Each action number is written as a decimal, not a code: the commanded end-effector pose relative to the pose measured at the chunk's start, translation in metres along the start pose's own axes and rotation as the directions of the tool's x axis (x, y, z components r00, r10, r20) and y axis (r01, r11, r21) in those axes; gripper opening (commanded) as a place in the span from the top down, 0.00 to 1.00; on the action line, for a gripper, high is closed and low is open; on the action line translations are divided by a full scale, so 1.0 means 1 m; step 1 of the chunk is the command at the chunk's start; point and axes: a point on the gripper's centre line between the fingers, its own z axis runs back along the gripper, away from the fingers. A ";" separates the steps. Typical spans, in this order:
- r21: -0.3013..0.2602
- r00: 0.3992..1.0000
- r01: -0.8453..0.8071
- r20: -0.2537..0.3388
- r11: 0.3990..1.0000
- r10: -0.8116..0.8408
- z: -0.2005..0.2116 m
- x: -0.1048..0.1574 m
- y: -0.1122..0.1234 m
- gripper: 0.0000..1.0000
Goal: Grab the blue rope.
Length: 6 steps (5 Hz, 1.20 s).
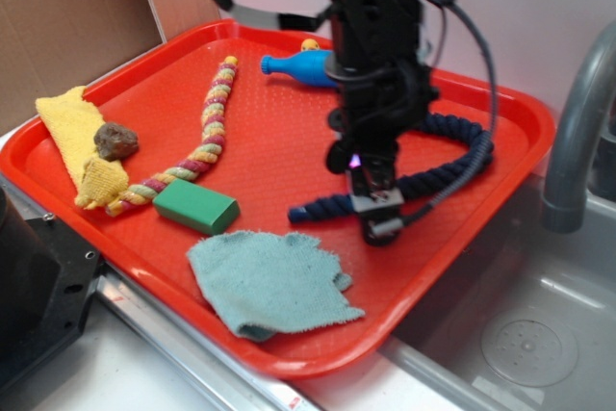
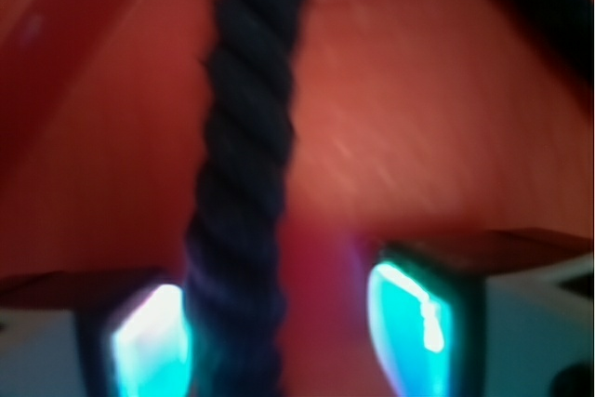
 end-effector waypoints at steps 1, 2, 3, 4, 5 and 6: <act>-0.066 0.980 -0.195 0.028 0.979 0.197 0.034 -0.036 0.019 1.00; -0.018 0.972 -0.229 0.050 0.973 0.229 0.065 -0.047 0.009 1.00; 0.042 0.958 -0.279 0.080 0.959 0.275 0.113 -0.056 -0.004 1.00; 0.061 0.903 -0.421 0.123 0.905 0.412 0.163 -0.071 -0.007 1.00; -0.006 0.771 -0.633 0.080 0.774 0.632 0.213 -0.095 0.010 1.00; 0.020 0.592 -0.806 0.017 0.592 0.805 0.225 -0.103 0.037 1.00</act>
